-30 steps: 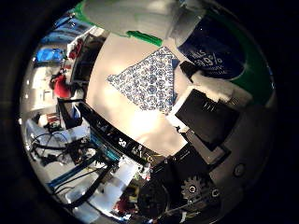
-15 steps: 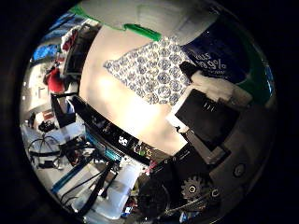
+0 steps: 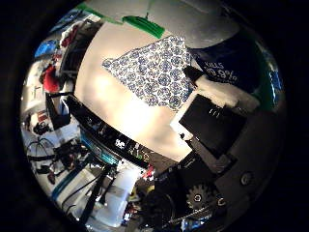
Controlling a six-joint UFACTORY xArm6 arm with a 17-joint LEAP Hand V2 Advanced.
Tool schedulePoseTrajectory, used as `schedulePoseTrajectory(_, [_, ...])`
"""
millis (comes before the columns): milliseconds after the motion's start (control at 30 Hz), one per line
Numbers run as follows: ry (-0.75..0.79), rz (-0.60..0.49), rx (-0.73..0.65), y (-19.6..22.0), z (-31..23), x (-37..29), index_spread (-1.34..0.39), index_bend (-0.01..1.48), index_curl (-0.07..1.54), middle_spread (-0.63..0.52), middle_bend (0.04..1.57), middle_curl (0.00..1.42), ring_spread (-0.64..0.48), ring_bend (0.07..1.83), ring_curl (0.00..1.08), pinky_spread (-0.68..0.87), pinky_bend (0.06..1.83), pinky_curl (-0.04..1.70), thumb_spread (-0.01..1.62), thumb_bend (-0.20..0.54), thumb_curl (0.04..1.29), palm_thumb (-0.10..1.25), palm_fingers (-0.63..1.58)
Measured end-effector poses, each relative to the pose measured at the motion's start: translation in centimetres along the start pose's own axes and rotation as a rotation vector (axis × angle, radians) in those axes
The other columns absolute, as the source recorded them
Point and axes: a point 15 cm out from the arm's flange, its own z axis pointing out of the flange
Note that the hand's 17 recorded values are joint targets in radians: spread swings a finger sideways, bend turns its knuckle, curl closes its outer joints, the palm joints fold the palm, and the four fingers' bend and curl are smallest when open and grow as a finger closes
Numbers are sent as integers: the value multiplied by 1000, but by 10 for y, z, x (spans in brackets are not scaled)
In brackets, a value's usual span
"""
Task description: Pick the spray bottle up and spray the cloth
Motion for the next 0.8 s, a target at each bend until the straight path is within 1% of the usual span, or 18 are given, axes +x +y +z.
schedulePoseTrajectory(133, [-7,2,1,1,-3,0,-440,558,928,-138,1167,636,-185,1389,523,-248,1180,857,489,-31,767,969,1170])
schedulePoseTrajectory(267, [-9,26,27,4,-21,7,-441,557,929,-138,1167,637,-185,1388,524,-250,1176,864,488,-31,768,969,1170])
schedulePoseTrajectory(367, [-50,62,79,1,-40,4,-442,556,930,-139,1167,637,-186,1388,525,-250,1169,866,484,-32,768,966,1170])
schedulePoseTrajectory(433, [-93,91,131,-8,-56,2,-442,554,930,-143,1164,636,-184,1390,525,-255,1165,866,485,-32,766,959,1174])
schedulePoseTrajectory(567, [-261,149,238,-30,-83,-20,-442,552,930,-147,1163,636,-183,1391,524,-261,1162,867,486,-31,766,958,1175])
schedulePoseTrajectory(800, [-626,233,454,-79,-130,-66,-451,547,927,-150,1158,636,-182,1388,522,-263,1164,865,486,-31,766,957,1179])
